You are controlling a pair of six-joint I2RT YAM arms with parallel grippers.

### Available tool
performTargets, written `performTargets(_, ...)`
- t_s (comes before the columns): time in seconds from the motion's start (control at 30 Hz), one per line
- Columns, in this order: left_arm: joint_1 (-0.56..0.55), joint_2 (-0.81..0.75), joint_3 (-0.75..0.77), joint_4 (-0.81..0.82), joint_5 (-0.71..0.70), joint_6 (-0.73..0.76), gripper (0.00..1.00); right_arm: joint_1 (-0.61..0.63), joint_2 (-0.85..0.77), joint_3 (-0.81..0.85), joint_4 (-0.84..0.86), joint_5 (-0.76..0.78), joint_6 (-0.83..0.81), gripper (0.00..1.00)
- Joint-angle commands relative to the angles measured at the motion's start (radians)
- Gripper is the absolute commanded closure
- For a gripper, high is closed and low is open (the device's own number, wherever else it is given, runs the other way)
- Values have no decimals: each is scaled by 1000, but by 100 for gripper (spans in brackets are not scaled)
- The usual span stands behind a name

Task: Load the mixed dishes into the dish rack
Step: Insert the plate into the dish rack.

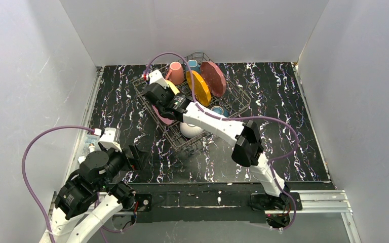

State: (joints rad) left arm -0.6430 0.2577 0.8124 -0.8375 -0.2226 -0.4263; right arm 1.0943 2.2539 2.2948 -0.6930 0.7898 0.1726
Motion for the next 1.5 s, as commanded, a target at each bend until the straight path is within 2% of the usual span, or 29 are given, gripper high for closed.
performTargets(0.0,4,12,-4,11,-18,10,2,-4,20,37,38,-10,44,99)
performTargets(0.4,4,12,-4,10,-19,11,2,-5,31,35,30,-30,67,99)
performTargets(0.47,4,12,-4,11,-19,11,2,-5,28,33,29,-26,70,93)
performTargets(0.53,4,12,-4,10,-19,10,2,-5,23,27,30,-20,74,82)
performTargets(0.63,4,11,-4,9,-20,11,2,-3,16,20,32,-20,77,76)
performTargets(0.73,4,11,-4,9,-21,9,2,-4,11,17,33,-24,82,63)
performTargets(0.97,4,9,-4,11,-21,11,2,-4,-5,6,37,-34,91,60)
performTargets(1.2,4,11,-5,11,-21,10,2,7,-60,1,37,-29,95,47)
performTargets(1.47,4,11,-5,11,-22,9,2,25,-96,3,41,-11,82,45)
